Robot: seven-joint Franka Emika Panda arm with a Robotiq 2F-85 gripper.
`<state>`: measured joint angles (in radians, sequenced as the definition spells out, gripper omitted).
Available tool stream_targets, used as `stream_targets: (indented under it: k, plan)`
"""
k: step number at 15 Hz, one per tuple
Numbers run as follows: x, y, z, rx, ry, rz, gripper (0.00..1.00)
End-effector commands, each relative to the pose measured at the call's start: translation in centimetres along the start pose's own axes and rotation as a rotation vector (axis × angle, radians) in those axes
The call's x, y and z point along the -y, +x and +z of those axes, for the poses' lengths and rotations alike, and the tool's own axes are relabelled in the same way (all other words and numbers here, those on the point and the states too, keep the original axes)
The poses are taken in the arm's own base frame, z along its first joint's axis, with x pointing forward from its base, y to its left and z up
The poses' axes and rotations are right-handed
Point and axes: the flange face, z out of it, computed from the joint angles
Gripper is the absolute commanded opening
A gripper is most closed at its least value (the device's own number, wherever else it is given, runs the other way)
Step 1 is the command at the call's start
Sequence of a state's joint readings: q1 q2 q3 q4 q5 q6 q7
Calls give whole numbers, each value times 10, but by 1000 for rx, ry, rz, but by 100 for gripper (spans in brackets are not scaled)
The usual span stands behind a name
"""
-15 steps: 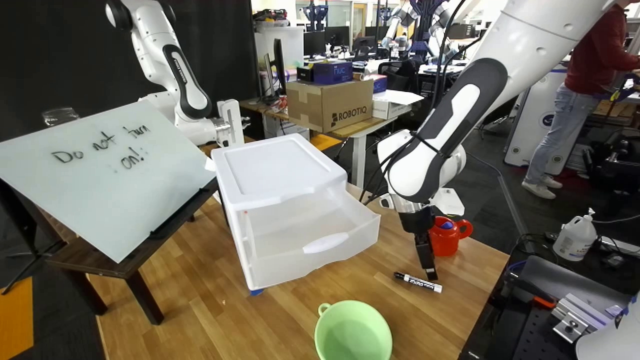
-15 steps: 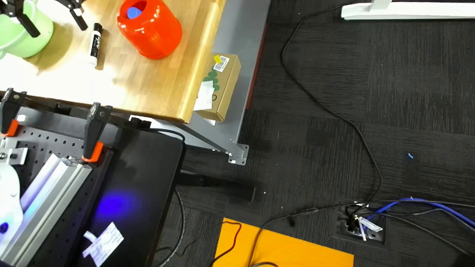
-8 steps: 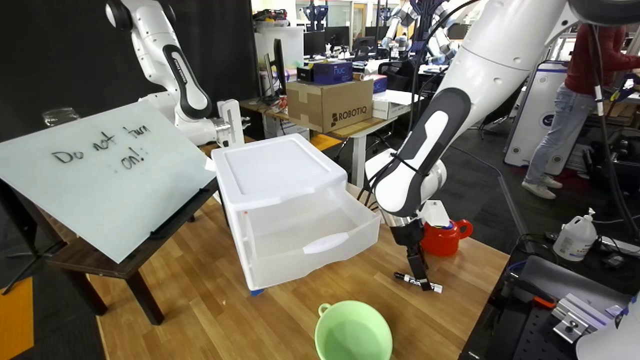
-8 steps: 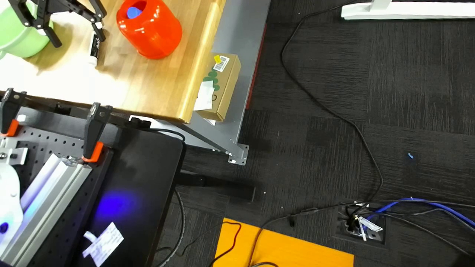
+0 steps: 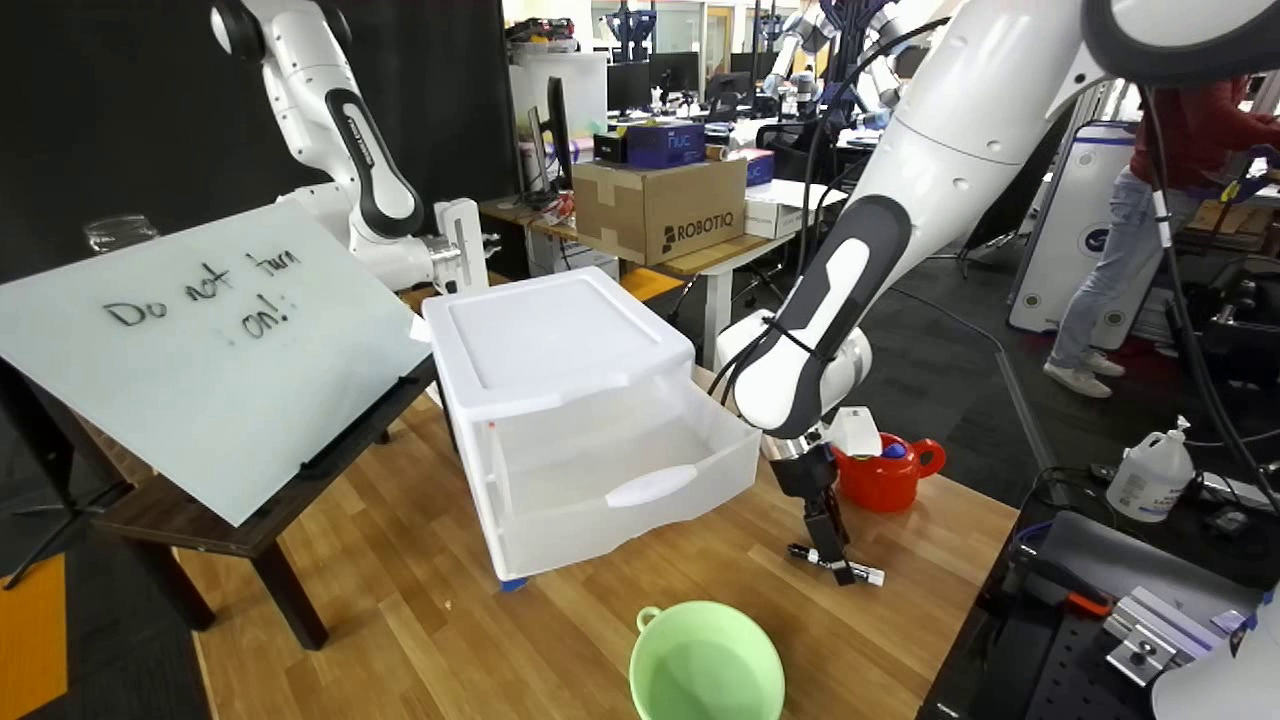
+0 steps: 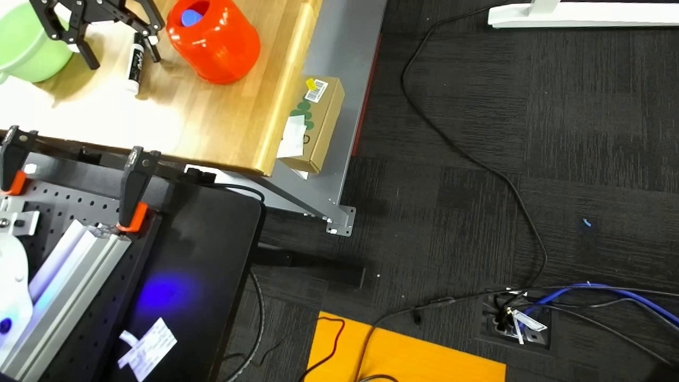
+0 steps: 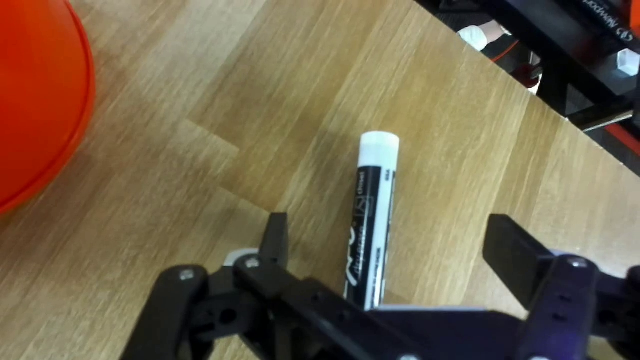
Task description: Pick the marker and put it in the plastic drawer on the table
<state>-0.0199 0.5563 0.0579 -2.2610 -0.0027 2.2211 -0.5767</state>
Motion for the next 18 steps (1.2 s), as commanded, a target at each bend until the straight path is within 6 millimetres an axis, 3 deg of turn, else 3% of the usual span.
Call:
stream_targets:
  k: [1, 3, 5, 8, 11, 15, 16, 18]
  plan:
    - [-6, 5, 3, 27, 15, -6, 93]
    - [-8, 4, 1, 30, 12, -8, 67]
    - [-10, 4, 0, 29, 13, -5, 54]
    - [-12, 4, 1, 29, 13, -4, 49]
    - [-13, 3, 3, 23, 12, -11, 52]
    - [-17, -3, -1, 23, 13, 0, 49]
    - [-17, -4, -2, 17, 16, -3, 33]
    - [-18, -7, -1, 12, 30, -9, 18]
